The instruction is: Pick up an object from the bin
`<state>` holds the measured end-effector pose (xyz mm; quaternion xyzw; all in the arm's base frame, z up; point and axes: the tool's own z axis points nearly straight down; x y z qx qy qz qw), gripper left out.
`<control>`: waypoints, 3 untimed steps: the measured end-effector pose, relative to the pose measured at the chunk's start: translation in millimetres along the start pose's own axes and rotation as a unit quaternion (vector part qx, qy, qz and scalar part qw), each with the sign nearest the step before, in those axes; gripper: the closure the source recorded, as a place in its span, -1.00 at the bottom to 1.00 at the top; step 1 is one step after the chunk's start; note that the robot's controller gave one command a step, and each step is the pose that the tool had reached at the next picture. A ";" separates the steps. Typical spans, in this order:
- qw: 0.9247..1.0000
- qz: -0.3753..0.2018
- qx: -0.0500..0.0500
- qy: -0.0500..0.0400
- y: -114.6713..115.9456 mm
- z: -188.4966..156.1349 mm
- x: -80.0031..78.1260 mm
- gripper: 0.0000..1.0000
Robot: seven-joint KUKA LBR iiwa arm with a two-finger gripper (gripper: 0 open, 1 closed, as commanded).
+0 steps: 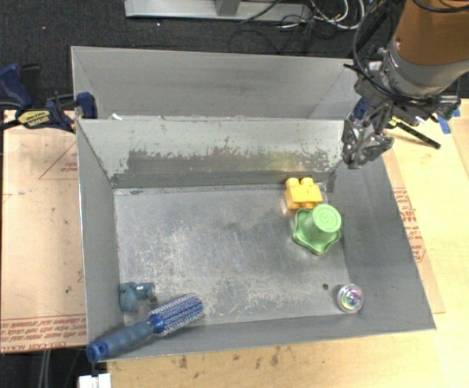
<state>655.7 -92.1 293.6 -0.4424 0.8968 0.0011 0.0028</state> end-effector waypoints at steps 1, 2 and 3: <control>1.000 0.005 -0.005 0.003 50.6 100.7 -16.7 1.00; 0.988 0.155 -0.001 0.002 100.9 141.6 -82.0 1.00; 0.988 0.153 -0.003 0.004 137.6 201.9 -96.2 1.00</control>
Offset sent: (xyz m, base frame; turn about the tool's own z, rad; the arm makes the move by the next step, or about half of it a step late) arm -0.0277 0.0405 -0.0952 0.0132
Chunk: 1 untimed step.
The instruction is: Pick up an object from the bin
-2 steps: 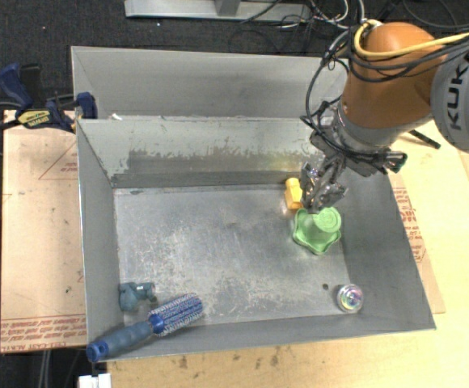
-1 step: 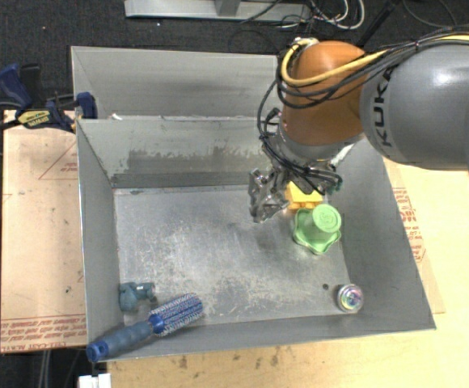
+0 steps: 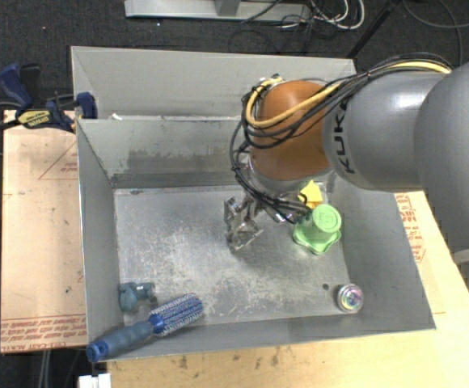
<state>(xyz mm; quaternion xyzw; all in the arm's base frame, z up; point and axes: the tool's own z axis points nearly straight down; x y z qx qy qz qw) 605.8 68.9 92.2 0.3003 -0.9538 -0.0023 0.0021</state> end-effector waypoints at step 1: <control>0.996 0.091 0.004 -0.006 -6.7 -79.9 -6.7 1.00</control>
Offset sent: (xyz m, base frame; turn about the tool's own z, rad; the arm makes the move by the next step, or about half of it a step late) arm 0.0077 -0.0028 0.0773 0.1827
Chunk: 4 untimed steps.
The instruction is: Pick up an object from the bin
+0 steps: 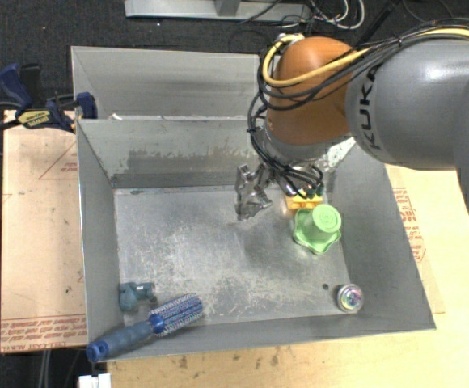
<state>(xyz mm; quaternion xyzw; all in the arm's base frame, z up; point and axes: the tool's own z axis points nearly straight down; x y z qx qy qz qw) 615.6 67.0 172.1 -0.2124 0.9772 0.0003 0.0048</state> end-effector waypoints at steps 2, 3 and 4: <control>0.999 0.051 0.001 0.004 -111.1 31.6 36.5 -1.00; 0.992 -0.124 0.000 0.004 -187.8 59.8 55.3 -1.00; 0.992 -0.125 -0.001 0.003 -185.2 59.0 53.4 1.00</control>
Offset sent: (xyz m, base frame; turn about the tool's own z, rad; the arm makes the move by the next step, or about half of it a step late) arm 0.0000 0.0000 0.0000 0.0000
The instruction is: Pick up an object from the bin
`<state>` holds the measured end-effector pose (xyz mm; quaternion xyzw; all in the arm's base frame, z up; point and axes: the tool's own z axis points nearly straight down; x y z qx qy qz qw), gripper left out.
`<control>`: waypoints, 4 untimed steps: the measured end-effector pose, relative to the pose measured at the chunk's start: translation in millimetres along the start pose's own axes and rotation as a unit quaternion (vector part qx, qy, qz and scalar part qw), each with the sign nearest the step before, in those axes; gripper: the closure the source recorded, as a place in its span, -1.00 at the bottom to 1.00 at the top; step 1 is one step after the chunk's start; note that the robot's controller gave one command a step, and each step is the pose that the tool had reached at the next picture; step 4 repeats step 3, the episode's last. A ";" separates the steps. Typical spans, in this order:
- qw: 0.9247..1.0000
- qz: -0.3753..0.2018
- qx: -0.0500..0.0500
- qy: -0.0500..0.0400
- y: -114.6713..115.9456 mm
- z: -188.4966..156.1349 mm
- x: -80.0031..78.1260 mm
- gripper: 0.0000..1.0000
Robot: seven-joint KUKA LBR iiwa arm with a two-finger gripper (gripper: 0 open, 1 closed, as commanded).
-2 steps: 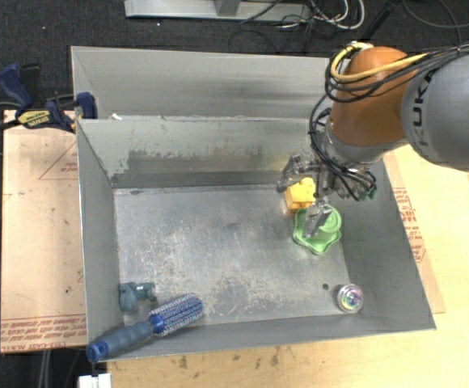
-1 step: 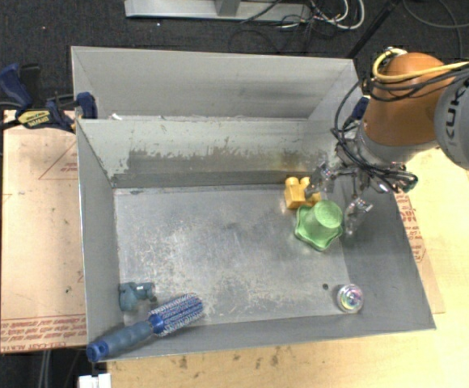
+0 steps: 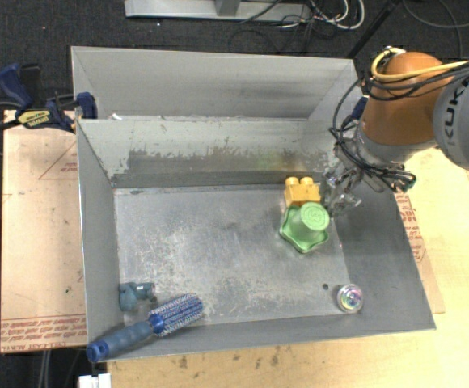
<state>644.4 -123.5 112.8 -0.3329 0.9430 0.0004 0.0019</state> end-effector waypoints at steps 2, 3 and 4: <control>0.975 -0.223 -0.002 -0.010 1.5 30.2 6.2 -1.00; 0.966 -0.260 0.001 -0.002 89.4 34.1 22.8 -1.00; 0.966 -0.260 0.001 -0.002 89.4 34.1 22.8 -1.00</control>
Offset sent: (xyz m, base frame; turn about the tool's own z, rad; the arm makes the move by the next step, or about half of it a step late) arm 0.0000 0.0000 0.0000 0.0000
